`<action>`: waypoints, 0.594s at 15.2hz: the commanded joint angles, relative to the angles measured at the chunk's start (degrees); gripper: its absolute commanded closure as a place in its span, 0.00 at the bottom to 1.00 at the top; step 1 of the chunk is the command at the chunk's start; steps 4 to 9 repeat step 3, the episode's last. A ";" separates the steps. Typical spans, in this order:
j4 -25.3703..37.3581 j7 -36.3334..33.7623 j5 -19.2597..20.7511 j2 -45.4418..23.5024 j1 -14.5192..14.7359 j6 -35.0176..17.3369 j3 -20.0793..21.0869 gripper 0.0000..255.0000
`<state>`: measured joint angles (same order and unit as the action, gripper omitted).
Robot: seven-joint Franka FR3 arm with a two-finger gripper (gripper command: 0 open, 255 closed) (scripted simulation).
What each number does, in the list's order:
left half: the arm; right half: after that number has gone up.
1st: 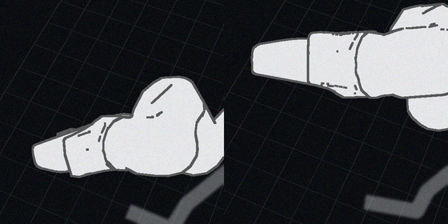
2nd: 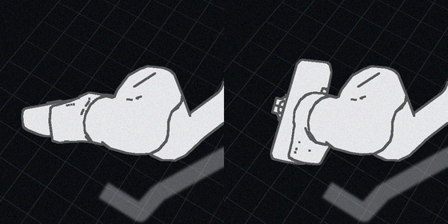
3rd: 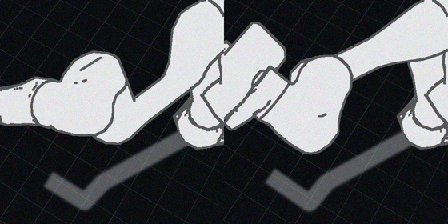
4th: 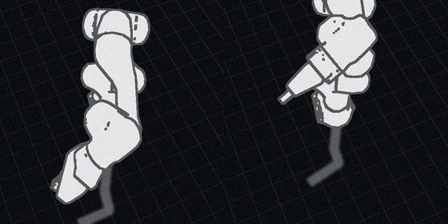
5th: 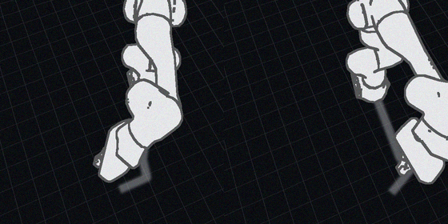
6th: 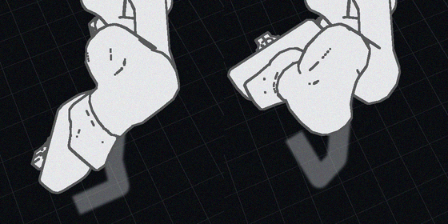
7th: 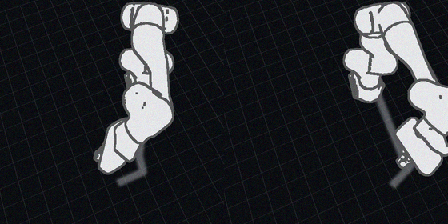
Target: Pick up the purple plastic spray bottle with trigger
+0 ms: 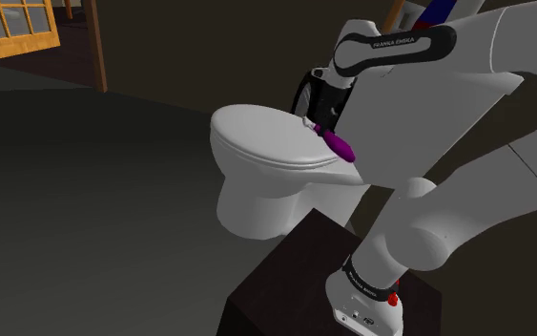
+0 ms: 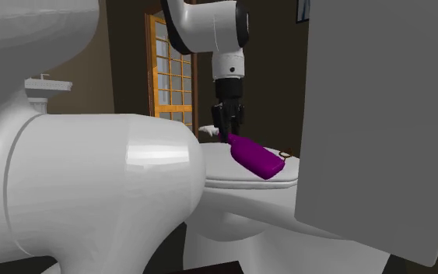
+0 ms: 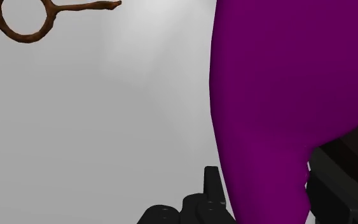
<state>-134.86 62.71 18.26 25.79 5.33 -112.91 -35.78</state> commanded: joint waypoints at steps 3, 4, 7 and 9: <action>1.37 -0.04 -0.13 0.61 0.00 1.99 0.58 1.00; 1.37 -0.04 -0.13 0.61 0.00 1.99 0.58 1.00; 1.37 -0.04 -0.13 0.61 0.00 1.99 0.58 1.00; 1.37 -0.04 -0.13 0.61 0.00 1.99 0.58 1.00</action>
